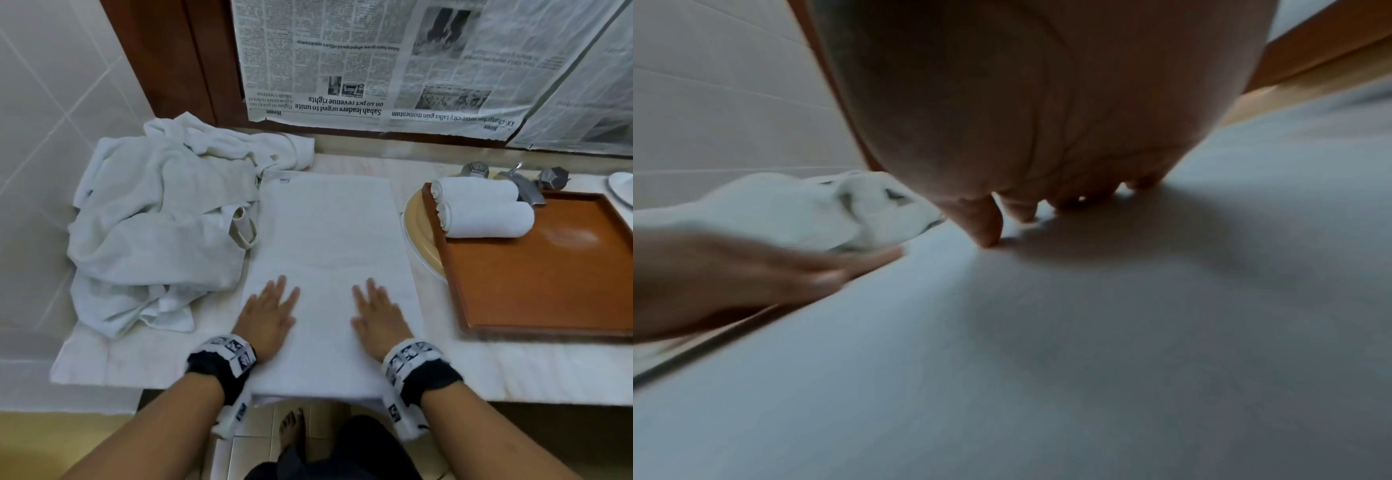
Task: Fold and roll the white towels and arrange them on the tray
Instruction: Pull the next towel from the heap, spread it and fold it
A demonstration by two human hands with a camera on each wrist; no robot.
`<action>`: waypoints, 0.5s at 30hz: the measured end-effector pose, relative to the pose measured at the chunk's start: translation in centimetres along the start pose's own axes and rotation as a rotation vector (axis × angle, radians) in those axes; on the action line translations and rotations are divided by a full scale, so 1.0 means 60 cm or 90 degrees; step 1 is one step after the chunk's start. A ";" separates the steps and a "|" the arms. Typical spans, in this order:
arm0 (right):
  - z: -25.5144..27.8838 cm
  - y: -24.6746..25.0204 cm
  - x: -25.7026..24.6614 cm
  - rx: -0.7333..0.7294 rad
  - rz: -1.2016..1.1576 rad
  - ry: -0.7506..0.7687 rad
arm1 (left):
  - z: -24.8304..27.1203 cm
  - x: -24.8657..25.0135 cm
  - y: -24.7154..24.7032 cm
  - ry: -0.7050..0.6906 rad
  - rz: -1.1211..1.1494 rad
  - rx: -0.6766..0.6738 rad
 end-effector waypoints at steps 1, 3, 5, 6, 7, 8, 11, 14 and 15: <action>-0.010 0.006 0.033 -0.013 -0.013 -0.059 | -0.008 -0.022 0.018 0.026 -0.001 0.012; -0.027 0.030 0.085 -0.056 -0.027 -0.147 | -0.032 -0.044 0.051 0.065 -0.012 -0.006; -0.038 0.067 0.096 -0.058 -0.024 -0.184 | -0.060 -0.033 0.076 0.090 -0.006 -0.041; -0.044 0.086 0.085 -0.033 -0.022 -0.175 | -0.072 -0.018 0.085 0.097 -0.006 -0.044; -0.050 0.100 0.063 -0.003 -0.026 -0.139 | -0.079 0.001 0.089 0.094 -0.016 -0.038; -0.053 0.105 0.036 0.019 -0.036 -0.082 | -0.082 0.022 0.088 0.074 -0.026 -0.028; -0.058 0.063 -0.021 -0.018 -0.010 0.062 | -0.079 0.053 0.063 0.017 -0.016 -0.066; -0.080 0.049 0.034 -0.022 -0.029 -0.029 | -0.097 0.010 0.081 0.062 0.019 -0.062; -0.088 0.057 0.061 -0.024 -0.046 -0.082 | -0.108 -0.009 0.097 0.092 0.026 -0.049</action>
Point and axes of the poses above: each hand's wrist, its own z-axis away from the middle knuckle, its own y-axis out of the back of the hand, x = y × z, the point moved 4 cm from there along -z, towards the middle knuckle, and after that the axes turned 15 degrees about z, right-handed, at the moved point
